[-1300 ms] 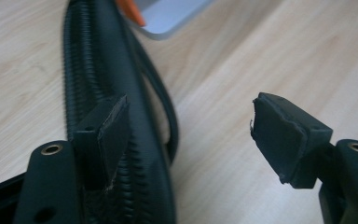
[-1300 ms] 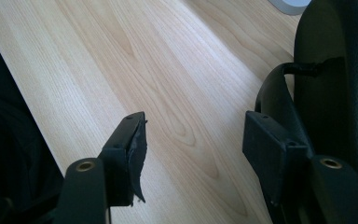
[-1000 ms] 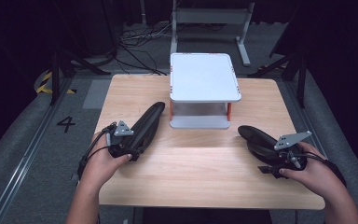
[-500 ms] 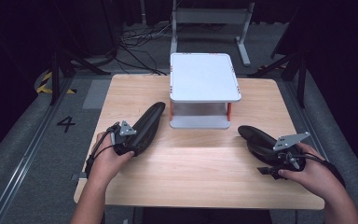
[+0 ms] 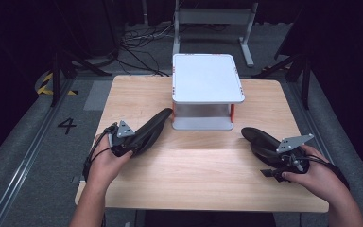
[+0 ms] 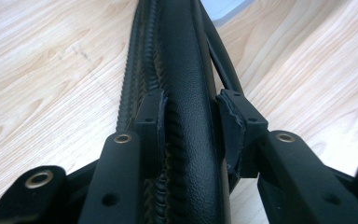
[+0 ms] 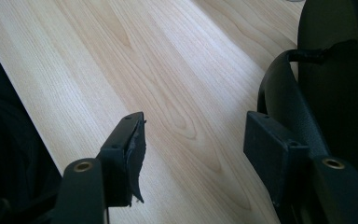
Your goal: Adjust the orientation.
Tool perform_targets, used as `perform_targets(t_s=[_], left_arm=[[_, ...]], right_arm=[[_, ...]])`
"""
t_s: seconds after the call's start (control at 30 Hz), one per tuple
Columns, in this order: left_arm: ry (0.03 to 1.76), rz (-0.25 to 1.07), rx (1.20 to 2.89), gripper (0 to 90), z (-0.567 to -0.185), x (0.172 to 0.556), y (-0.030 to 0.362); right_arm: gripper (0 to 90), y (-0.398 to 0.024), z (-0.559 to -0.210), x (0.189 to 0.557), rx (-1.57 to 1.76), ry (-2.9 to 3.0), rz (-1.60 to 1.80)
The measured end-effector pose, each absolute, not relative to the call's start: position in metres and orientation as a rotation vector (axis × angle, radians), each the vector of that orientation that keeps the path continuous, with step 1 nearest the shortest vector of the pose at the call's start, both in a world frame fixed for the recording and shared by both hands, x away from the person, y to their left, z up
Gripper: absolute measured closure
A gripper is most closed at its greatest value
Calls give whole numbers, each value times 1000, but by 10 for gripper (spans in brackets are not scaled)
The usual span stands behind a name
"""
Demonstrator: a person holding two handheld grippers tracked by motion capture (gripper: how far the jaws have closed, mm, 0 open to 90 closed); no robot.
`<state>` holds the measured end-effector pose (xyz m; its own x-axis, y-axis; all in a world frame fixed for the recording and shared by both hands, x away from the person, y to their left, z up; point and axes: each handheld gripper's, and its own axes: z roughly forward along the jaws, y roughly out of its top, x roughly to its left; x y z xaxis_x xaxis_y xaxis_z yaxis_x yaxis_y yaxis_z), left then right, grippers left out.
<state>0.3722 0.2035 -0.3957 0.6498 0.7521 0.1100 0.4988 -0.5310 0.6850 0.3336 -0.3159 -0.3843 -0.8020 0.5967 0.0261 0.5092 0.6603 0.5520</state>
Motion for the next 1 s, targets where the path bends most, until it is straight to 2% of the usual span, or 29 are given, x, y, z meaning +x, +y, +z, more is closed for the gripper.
perform_targets(t_s=[0.37,0.57,0.8,1.0], left_arm=[[816,487,2143,643,-347,340,205],[610,284,2125,642,-337,325,172],[363,-10,2235,641,-361,319,119],[376,-96,2277,635,-382,330,117]], right_arm=[[401,-317,-383,334,915,2711,829],[401,-314,-384,333,905,2723,827],[400,-316,-384,333,908,2718,831],[400,-318,-381,332,907,2710,840]])
